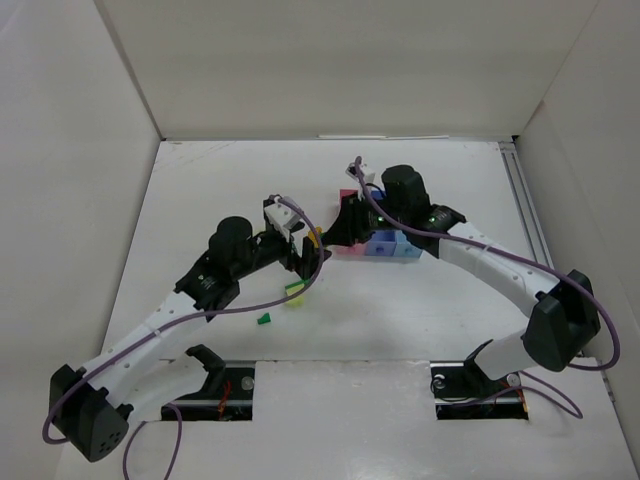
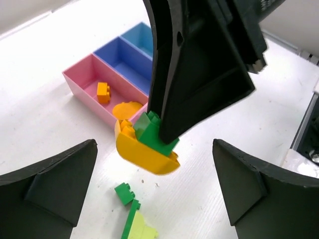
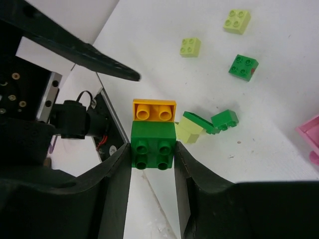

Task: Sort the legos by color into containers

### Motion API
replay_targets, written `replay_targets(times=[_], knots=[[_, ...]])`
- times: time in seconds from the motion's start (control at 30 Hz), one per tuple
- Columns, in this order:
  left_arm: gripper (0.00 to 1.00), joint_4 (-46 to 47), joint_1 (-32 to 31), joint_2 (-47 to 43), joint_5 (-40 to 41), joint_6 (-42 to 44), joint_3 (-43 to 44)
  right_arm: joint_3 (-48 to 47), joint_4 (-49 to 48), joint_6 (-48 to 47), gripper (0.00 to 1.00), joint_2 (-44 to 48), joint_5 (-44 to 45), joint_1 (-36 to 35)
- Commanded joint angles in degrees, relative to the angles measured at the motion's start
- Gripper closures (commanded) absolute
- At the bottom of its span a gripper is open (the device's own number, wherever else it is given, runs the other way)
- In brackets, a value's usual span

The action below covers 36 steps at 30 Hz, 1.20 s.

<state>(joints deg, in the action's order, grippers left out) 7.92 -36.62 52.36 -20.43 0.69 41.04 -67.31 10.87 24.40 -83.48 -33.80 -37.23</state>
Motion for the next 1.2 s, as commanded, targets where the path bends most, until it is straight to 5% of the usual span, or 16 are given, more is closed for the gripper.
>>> replay_targets(times=[0.0, 0.2, 0.37, 0.57, 1.17], knots=[[0.0, 2.98, 0.06, -3.92, 1.51, -1.91, 0.62, 0.94, -4.63, -1.72, 1.0, 4.02, -2.14, 2.94], [0.0, 5.42, 3.65, -7.09, 3.74, -10.25, -1.57, 4.98, -8.21, -4.8, 1.0, 7.88, -9.34, 8.22], [0.0, 19.55, 14.54, -3.94, -24.62, -19.57, -5.26, 8.76, -14.82, -6.83, 1.0, 9.92, -22.44, 9.28], [0.0, 33.91, 16.14, 4.24, -39.94, -25.74, -6.06, 9.57, -18.87, -5.59, 1.0, 12.29, -24.65, 9.28], [0.07, 38.75, 14.82, 5.12, -41.1, -27.32, -7.2, 6.05, -23.88, -1.55, 1.0, 7.55, -24.48, 5.59]])
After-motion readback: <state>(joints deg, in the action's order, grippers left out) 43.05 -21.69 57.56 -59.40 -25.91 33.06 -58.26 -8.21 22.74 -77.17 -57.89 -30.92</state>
